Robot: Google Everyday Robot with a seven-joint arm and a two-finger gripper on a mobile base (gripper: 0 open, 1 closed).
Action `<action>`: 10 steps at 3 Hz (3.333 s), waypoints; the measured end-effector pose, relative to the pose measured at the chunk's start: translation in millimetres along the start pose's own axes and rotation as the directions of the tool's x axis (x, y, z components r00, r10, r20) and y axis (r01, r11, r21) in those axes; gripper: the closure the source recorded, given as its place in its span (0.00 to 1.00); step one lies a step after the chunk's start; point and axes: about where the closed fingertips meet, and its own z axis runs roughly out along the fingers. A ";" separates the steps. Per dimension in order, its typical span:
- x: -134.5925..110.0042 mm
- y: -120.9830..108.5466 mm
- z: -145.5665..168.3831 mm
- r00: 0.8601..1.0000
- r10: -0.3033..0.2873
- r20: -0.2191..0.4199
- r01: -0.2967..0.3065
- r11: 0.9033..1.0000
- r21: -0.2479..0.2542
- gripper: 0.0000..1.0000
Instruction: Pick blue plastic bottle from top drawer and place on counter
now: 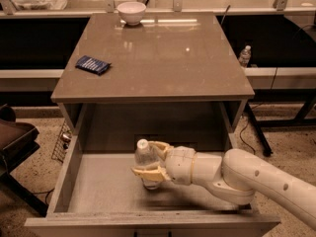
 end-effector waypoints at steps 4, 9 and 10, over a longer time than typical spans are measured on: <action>-157.8 -58.6 -43.1 0.986 0.093 0.140 -0.086 0.995 -0.053 1.00; -341.2 -325.8 -8.1 0.995 -0.028 0.098 -0.006 0.945 0.328 1.00; -341.2 -325.7 -8.0 0.995 -0.028 0.098 -0.006 0.945 0.328 1.00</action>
Offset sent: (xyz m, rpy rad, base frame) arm 0.0059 -0.0037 0.0219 0.0284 0.0075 0.0092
